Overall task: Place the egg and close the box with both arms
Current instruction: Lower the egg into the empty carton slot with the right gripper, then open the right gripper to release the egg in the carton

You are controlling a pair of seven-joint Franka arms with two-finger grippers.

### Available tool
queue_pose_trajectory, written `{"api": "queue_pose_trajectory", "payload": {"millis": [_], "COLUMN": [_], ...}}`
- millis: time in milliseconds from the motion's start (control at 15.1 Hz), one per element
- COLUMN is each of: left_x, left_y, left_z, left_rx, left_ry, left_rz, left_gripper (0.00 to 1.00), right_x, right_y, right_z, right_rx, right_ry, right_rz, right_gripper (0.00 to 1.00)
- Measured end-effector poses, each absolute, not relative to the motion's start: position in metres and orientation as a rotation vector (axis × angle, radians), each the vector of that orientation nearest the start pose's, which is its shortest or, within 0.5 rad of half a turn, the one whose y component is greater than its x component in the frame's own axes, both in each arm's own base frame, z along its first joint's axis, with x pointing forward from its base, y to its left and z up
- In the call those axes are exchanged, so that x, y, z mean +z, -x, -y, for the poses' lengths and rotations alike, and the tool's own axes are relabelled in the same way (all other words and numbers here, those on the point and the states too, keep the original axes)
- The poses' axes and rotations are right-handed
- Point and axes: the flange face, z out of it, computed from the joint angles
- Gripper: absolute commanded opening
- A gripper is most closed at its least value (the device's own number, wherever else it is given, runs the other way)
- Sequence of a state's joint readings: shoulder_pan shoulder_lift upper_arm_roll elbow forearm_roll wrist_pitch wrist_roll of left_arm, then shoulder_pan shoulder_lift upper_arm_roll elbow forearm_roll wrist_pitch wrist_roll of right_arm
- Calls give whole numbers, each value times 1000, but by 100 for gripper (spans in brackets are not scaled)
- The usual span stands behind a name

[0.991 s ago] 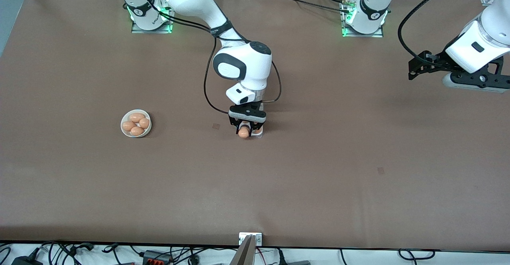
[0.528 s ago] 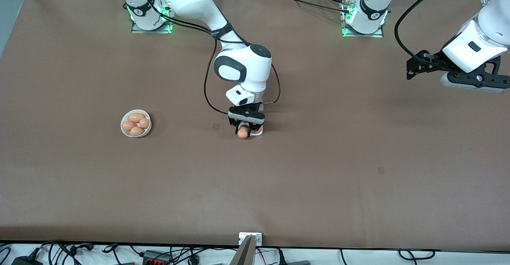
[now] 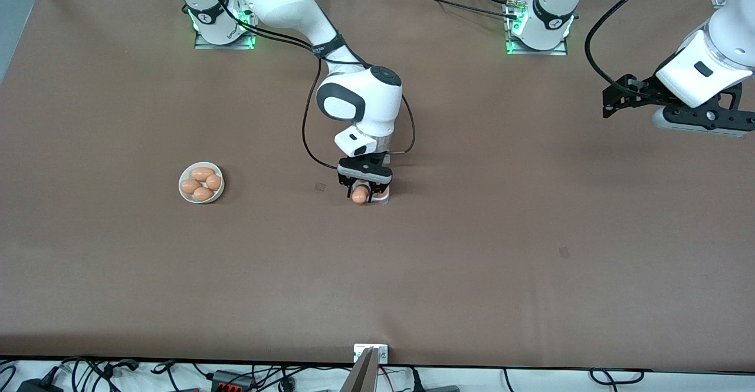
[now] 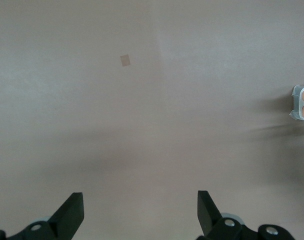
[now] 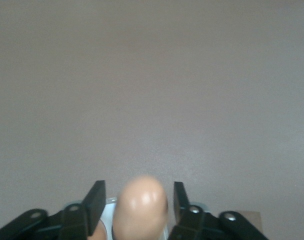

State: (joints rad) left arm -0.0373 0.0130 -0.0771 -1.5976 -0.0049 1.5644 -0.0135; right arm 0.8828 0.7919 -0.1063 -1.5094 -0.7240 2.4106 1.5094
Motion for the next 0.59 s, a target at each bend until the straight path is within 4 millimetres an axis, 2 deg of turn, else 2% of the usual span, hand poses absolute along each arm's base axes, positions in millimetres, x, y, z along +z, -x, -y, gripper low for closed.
{"api": "queue_pose_trajectory", "payload": {"millis": [264, 594], "left_x": [604, 604], "left_y": [-553, -553], "left_z": [63, 64], "left_rx": [73, 73], "left_ry": [3140, 3140], "left_rz": [-157, -159], "left_gripper": [100, 100], "right_x": [210, 219], "right_y": [-510, -519], "right_z": [-516, -514], "right_rx": [-926, -949], "right_ry": [3131, 3116], "right_rz": [-313, -331], "right_gripper": [83, 83]}}
